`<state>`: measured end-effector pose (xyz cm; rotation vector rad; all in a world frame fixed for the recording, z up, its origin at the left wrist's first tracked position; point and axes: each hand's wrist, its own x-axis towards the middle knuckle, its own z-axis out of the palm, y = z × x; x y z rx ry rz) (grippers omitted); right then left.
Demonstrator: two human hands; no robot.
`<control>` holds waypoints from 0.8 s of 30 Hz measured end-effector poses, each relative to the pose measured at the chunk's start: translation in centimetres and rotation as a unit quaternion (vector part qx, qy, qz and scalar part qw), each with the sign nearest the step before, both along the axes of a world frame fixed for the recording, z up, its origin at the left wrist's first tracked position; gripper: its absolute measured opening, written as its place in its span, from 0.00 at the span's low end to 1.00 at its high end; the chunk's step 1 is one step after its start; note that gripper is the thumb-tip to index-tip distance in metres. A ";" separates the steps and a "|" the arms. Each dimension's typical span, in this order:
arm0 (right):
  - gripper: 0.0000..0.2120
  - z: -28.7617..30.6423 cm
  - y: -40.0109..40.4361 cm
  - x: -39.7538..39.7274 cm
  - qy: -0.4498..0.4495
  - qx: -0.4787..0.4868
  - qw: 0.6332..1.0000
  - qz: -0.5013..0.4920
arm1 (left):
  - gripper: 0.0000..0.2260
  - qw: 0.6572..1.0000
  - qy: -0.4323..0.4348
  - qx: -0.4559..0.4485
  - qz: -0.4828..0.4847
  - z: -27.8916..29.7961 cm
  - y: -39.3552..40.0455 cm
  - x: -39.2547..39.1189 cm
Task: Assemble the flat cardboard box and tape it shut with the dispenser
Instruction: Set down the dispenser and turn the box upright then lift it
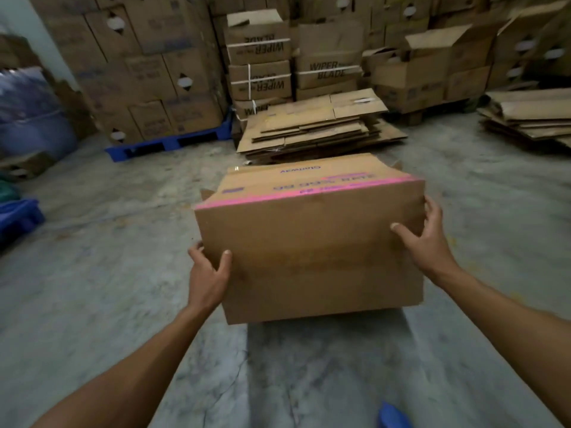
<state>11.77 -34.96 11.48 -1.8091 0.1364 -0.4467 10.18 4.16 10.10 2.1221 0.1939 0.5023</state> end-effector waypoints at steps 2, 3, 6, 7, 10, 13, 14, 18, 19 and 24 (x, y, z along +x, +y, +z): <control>0.35 -1.1 0.4 -0.9 0.009 0.005 1.000 -0.030 | 0.29 0.999 0.029 -0.018 -0.017 -1.7 0.0 -0.8; 0.32 -1.5 0.5 -1.3 0.015 -0.002 0.998 -0.053 | 0.31 0.999 0.035 -0.024 -0.024 -2.2 0.1 -1.2; 0.28 -1.9 0.6 -2.4 0.032 -0.065 0.992 -0.106 | 0.31 0.998 0.051 -0.029 -0.028 -3.2 0.6 -1.8; 0.27 -2.0 0.3 -2.5 0.041 -0.097 0.988 -0.113 | 0.30 0.997 0.059 -0.032 -0.027 -3.3 0.7 -2.0; 0.27 -1.1 -0.4 -2.4 0.070 -0.153 0.981 -0.101 | 0.30 0.999 0.025 -0.020 -0.008 -2.4 1.3 -2.1; 0.29 0.4 -0.7 -0.9 0.071 -0.144 0.985 -0.070 | 0.28 1.000 0.014 0.015 0.015 -0.3 2.0 -0.3; 0.28 1.1 -0.7 -0.2 0.084 -0.135 0.986 -0.053 | 0.27 0.999 0.013 0.025 0.015 0.5 2.2 0.4; 0.30 3.1 -1.1 2.5 0.180 -0.133 0.975 0.002 | 0.33 0.995 0.088 0.036 0.023 2.7 3.6 3.9; 0.32 3.3 -1.3 2.9 0.217 -0.143 0.966 0.009 | 0.37 0.990 0.134 0.047 0.011 2.7 4.2 4.8; 0.42 3.0 -1.7 4.0 0.298 -0.005 0.953 0.061 | 0.45 0.965 0.258 0.025 -0.042 3.3 4.3 6.6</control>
